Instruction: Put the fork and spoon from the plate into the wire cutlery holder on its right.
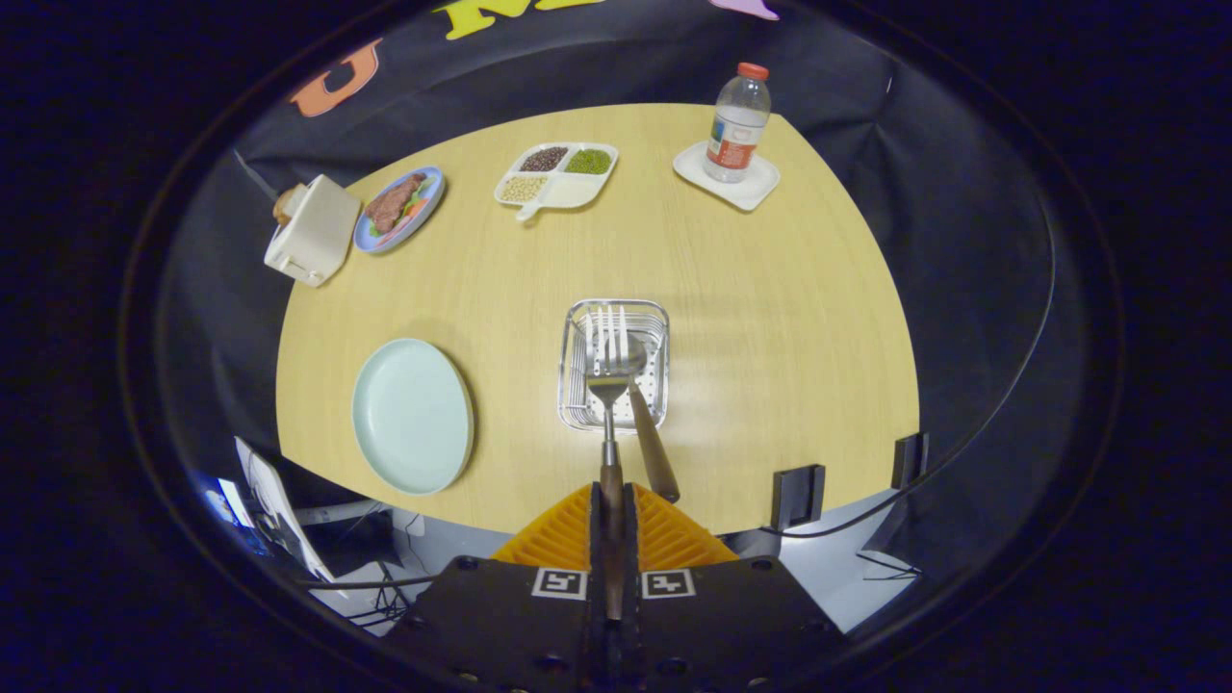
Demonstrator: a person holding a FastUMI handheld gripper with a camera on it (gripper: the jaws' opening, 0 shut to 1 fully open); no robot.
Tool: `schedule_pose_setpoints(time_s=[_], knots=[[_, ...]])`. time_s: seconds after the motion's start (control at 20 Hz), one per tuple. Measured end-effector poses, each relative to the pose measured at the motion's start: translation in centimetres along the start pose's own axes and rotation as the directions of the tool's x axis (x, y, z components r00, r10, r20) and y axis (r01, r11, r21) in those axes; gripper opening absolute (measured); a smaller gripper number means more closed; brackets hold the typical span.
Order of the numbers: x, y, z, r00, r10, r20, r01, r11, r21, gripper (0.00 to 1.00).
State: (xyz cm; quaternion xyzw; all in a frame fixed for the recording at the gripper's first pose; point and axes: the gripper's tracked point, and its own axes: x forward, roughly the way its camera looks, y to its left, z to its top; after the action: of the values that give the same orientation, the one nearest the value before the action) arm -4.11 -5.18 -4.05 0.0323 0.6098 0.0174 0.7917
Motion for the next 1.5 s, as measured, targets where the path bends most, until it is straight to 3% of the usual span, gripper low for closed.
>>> schedule_pose_setpoints(time_s=[0.3, 0.45, 0.5, 0.55, 0.8, 1.0, 1.2, 1.5], knots=[[-0.3, 0.4, 1.0, 1.0, 0.024, 0.012, -0.024, 0.999, 0.028, 0.06], [-1.0, 1.1, 1.6, 0.998, 0.063, 0.028, -0.064, 0.997, 0.047, 0.14], [-1.0, 1.1, 1.7, 0.997, 0.066, 0.035, -0.068, 0.996, 0.051, 0.33], [-1.4, 1.1, 1.9, 0.997, 0.068, 0.042, -0.07, 0.996, 0.056, 0.38], [-2.3, 1.3, 2.3, 0.992, 0.069, 0.104, -0.078, 0.994, 0.082, 0.97], [-4.6, 1.0, 2.9, 0.973, 0.047, 0.228, -0.072, 0.992, 0.103, 0.97], [-8.7, 0.4, 3.7, 0.895, 0.03, 0.446, -0.067, 0.996, 0.066, 0.97], [-14.6, 1.7, 1.6, 0.64, 0.087, 0.763, -0.203, 0.978, 0.058, 0.96]])
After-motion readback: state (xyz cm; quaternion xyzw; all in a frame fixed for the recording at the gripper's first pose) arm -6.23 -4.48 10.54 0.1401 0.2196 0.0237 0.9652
